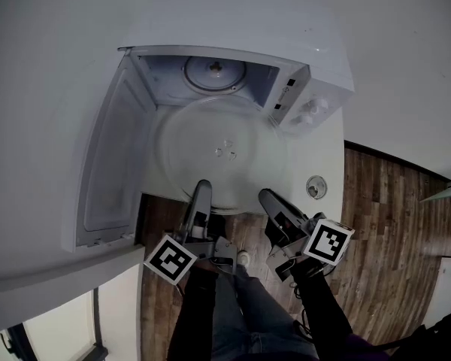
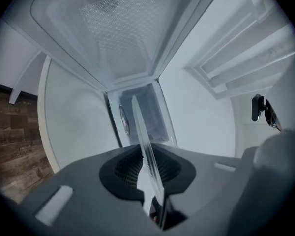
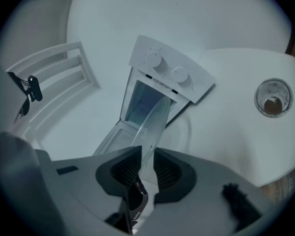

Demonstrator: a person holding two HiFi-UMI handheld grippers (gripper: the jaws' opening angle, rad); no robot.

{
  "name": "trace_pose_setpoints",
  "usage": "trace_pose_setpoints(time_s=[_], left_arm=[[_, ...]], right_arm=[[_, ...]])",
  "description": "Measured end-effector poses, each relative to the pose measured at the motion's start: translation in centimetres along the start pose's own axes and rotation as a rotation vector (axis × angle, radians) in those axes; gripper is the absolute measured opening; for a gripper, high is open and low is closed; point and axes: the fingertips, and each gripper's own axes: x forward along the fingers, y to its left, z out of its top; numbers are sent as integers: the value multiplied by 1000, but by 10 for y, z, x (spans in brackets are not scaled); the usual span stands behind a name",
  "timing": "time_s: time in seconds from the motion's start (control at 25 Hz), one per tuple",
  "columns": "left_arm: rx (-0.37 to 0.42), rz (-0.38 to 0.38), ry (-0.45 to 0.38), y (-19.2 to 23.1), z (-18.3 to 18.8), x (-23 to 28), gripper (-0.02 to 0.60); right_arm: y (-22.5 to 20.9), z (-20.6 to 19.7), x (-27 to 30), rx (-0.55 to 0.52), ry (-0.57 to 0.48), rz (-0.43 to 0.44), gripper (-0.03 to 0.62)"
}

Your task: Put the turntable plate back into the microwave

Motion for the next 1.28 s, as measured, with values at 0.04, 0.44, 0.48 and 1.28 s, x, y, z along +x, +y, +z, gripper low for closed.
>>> trace_pose_setpoints(time_s=[0.04,0.44,0.48,1.28], left_arm=[[1,1,0,2,2,3,51],[10,-31,12,15,22,33,52],[3,-37,9,16,24,36,52],[-57,-52,1,44,49,72,48]], right_arm=[[-1,1,3,0,-3,-1,77],[-11,15,34,-21,-48,-19,78],[-13,16,36,-20,-52,-24,78],[-28,33,80,-62,-82,-18,80]])
